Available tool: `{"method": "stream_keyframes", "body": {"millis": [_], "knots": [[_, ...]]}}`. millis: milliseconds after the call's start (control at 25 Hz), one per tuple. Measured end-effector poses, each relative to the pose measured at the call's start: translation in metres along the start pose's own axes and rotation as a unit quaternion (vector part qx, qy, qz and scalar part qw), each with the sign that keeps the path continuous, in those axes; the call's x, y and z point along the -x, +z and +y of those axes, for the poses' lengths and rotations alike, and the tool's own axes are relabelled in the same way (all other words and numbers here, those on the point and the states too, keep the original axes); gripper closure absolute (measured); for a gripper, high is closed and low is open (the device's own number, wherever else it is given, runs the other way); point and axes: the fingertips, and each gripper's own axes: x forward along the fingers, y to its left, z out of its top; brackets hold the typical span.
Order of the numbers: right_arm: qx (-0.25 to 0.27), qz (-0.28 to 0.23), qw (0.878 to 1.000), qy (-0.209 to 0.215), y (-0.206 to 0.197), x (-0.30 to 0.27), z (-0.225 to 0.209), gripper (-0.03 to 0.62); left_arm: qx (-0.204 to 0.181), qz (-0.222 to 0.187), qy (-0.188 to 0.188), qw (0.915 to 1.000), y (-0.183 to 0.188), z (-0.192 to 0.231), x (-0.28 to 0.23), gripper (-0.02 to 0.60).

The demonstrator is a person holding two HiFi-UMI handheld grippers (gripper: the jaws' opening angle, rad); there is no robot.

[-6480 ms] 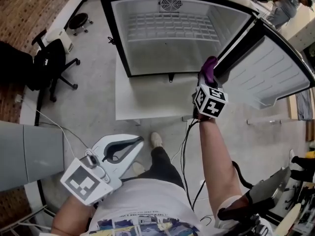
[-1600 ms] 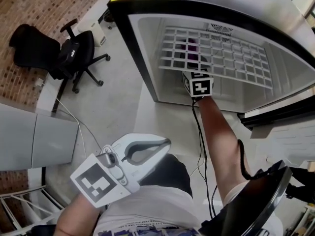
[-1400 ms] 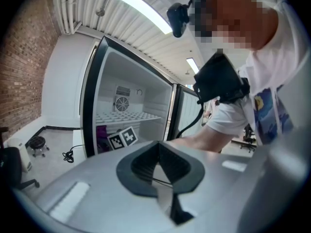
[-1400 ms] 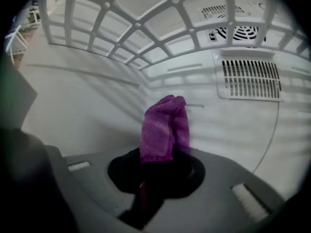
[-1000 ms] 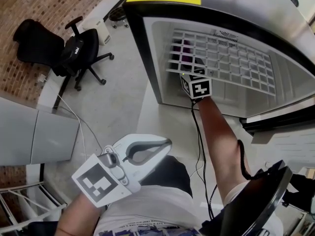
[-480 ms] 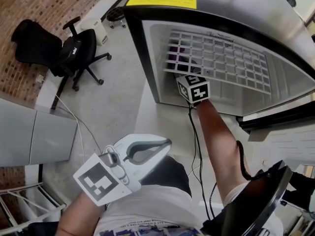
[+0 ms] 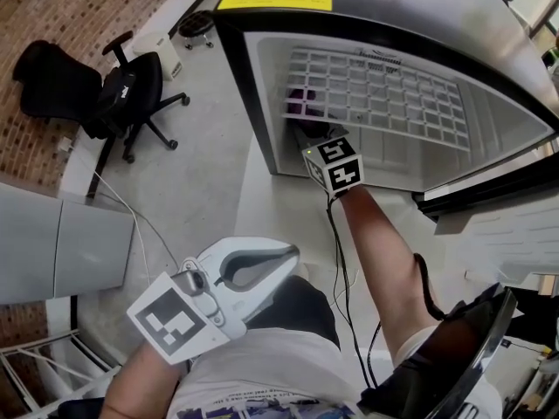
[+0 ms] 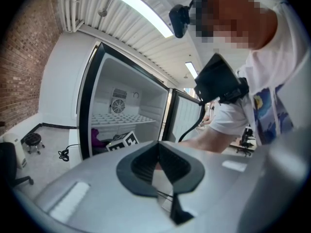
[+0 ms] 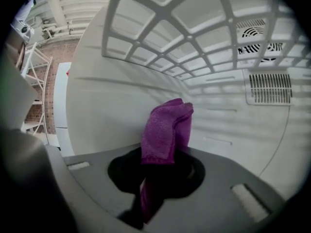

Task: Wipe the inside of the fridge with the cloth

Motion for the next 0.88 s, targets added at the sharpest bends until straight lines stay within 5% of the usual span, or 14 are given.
{"method": "stream_keyframes", "body": {"millis": [880], "knots": [[-0.014, 0.027, 1.0, -0.004, -0.02, 0.039, 0.051, 0.54, 0.0, 0.001, -0.025, 0.9997, 0.0, -0.039, 0.031, 0.575]]}}
